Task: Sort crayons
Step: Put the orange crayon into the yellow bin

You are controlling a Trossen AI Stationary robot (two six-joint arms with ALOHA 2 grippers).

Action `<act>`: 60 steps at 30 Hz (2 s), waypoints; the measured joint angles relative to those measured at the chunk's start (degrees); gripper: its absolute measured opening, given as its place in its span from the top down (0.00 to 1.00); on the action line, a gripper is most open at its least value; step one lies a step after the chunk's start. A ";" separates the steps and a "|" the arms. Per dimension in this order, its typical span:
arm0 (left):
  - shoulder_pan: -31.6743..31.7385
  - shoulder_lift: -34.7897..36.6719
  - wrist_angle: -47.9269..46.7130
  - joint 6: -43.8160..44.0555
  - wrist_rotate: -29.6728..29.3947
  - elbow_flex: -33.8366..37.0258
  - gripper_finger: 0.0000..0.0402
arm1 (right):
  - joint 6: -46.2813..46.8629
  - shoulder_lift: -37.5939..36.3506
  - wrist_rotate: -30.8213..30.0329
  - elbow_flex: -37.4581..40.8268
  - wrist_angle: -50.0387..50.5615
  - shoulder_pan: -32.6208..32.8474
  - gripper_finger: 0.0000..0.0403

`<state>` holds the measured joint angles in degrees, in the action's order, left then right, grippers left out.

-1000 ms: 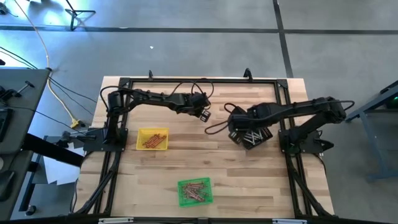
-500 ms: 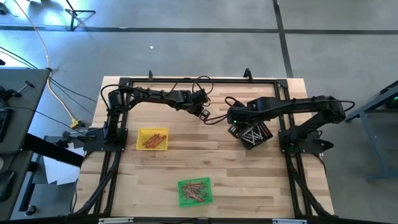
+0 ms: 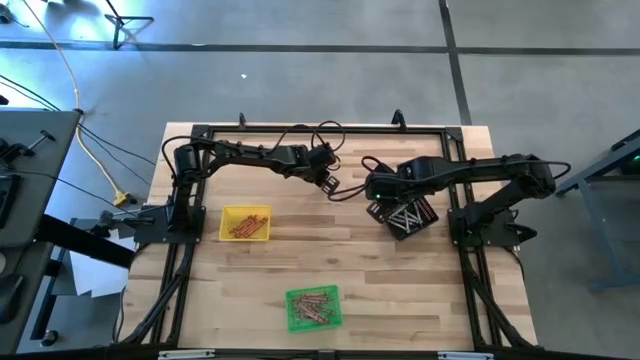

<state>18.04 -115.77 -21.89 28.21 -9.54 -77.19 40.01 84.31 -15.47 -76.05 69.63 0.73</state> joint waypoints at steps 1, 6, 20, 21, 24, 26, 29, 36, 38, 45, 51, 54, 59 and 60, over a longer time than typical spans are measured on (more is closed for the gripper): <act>0.00 0.00 0.00 0.00 0.00 0.00 0.84 | 0.01 0.00 0.22 0.00 0.00 0.00 0.69; -0.16 0.00 1.47 0.21 0.19 0.00 0.84 | 0.00 0.00 0.40 0.00 -0.04 0.00 0.69; -1.73 0.00 0.75 22.25 -4.63 0.00 0.84 | 1.51 0.02 1.40 0.00 -1.57 0.00 0.69; -1.93 0.00 0.85 22.56 -4.57 0.00 0.84 | 1.53 0.02 1.40 0.00 -1.88 0.00 0.69; -2.57 0.00 0.94 24.53 -4.56 0.00 0.84 | 1.53 0.02 1.40 0.00 -2.62 0.00 0.69; -3.06 0.00 1.08 25.49 -3.91 0.00 0.84 | 1.52 0.02 1.40 0.00 -3.23 0.00 0.69; -3.98 0.00 1.14 25.68 -1.42 0.00 0.84 | 1.53 0.02 1.40 0.00 -4.26 0.00 0.69; -5.71 0.11 -4.30 29.83 -3.39 0.02 0.84 | 1.51 0.02 1.38 0.00 -5.93 0.00 0.69; -5.91 0.11 -4.62 31.11 -3.32 0.02 0.84 | 1.51 0.02 1.38 0.00 -6.20 0.00 0.69; -6.31 0.33 -0.75 29.64 -1.29 0.02 0.84 | 1.51 0.04 1.36 0.00 -7.49 0.00 0.69; -6.54 0.37 -0.90 30.12 -2.69 0.02 0.75 | 1.51 0.07 1.36 0.00 -7.98 0.00 0.69; -6.37 0.37 -0.92 29.52 -2.96 0.02 0.66 | 1.51 0.07 1.35 0.00 -8.02 0.00 0.69; -5.13 0.37 -0.95 26.76 -3.21 0.02 0.61 | 1.51 0.07 1.34 0.00 -8.04 0.00 0.69; -4.81 0.37 -0.95 26.60 -3.43 0.02 0.61 | 1.51 0.07 1.34 0.00 -8.04 0.00 0.69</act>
<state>13.24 -115.39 -22.84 54.80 -12.97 -77.17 41.52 84.38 -14.13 -76.05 61.58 0.73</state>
